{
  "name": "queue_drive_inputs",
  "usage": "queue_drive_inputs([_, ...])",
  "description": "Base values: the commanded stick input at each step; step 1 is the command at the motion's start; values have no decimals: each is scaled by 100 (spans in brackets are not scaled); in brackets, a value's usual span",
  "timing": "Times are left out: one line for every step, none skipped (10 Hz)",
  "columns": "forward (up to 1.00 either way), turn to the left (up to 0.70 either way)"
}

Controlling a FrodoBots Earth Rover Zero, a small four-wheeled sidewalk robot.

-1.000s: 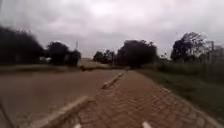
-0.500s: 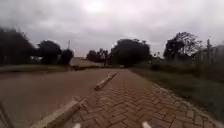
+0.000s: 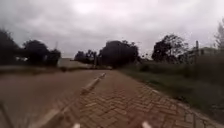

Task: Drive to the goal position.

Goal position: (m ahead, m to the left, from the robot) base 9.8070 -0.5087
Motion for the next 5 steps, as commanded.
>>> queue_drive_inputs([50, -50])
queue_drive_inputs([50, -50])
queue_drive_inputs([50, -50])
queue_drive_inputs([50, -50])
queue_drive_inputs([50, -50])
